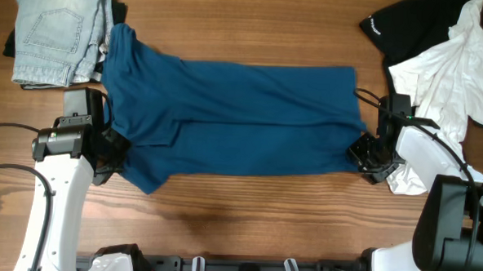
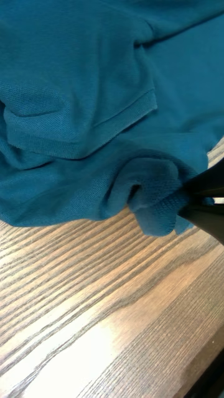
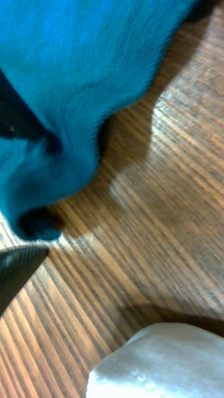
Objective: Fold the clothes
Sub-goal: 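Fold the bottom half up over the top half with both grippers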
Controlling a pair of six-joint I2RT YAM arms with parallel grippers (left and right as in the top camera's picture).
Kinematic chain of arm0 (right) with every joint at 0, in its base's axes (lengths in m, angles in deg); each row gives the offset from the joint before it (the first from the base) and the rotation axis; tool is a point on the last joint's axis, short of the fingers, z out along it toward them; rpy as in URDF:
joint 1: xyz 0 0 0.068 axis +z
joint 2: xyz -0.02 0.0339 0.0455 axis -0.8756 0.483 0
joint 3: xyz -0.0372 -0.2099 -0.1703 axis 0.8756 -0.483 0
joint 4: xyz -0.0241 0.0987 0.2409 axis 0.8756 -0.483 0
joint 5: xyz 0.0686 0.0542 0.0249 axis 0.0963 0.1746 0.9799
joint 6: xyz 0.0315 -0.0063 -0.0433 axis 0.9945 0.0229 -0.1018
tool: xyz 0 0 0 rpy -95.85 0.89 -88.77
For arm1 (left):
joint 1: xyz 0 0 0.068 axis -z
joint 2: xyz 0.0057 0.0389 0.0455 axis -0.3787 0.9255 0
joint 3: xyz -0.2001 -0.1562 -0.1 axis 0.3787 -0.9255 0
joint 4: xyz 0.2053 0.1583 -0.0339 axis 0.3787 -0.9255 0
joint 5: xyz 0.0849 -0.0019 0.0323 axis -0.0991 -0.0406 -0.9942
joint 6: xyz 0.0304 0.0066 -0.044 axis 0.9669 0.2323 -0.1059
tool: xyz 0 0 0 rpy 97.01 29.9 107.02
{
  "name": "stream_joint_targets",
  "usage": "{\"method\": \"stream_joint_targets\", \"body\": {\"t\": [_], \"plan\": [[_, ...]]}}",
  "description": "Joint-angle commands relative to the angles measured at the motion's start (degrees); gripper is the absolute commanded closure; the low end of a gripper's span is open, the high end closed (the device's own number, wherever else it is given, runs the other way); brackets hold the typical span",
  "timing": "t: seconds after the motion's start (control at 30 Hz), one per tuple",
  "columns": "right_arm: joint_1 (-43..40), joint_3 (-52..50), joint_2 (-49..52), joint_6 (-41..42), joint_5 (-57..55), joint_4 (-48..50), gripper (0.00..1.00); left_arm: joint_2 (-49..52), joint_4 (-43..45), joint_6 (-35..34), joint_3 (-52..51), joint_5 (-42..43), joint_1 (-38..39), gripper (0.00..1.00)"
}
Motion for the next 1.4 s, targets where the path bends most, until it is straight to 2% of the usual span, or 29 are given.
{"method": "stream_joint_targets", "body": {"t": [0.0,0.03,0.17,0.37,0.57,0.6,0.7,0.93,1.03,1.13,1.23,1.37], "plan": [[-0.11,-0.13,-0.11,-0.85,-1.01,-0.13,0.93,-0.83,0.20,0.72,0.63,-1.29,-0.22,0.96],[-0.11,-0.13,-0.11,-0.83,-0.98,-0.66,0.96,-0.83,0.17,0.79,0.63,-1.46,-0.22,0.96],[-0.13,0.28,-2.99,-2.43,-0.72,-5.40,0.96,-2.80,-2.75,1.77,2.47,-1.42,-0.22,0.96],[-0.13,0.76,-21.55,-7.93,0.11,-16.44,0.96,-12.59,-14.10,4.63,10.58,-1.44,-0.22,0.96],[-0.13,1.44,-34.10,-9.35,2.45,-22.29,0.96,-19.30,-18.99,4.74,11.45,-1.40,-0.20,0.96],[-0.13,2.60,-34.42,-9.42,3.39,-20.48,0.96,-19.58,-17.42,4.74,12.44,-1.40,-0.20,0.96],[-0.13,3.19,-30.69,-9.38,3.61,-12.39,0.96,-16.94,-4.83,4.79,12.68,-1.44,-0.22,0.96],[-0.20,3.34,-13.88,-9.29,4.24,7.08,0.96,5.16,18.71,6.32,12.68,-1.01,-0.20,0.96],[-0.63,3.34,-9.35,-9.44,3.98,11.96,0.96,13.75,29.81,7.74,12.68,1.33,-0.20,0.96],[-2.95,3.34,-8.07,-10.14,4.02,16.41,0.96,17.25,38.58,7.74,12.68,2.25,-0.11,0.96],[-3.45,3.34,-7.91,-10.97,3.98,19.58,0.96,17.29,43.41,7.74,12.68,2.23,-0.09,0.96],[-3.45,3.34,-5.97,-11.26,3.98,21.20,0.95,18.60,44.28,7.74,12.68,2.25,-0.09,0.96]]}}
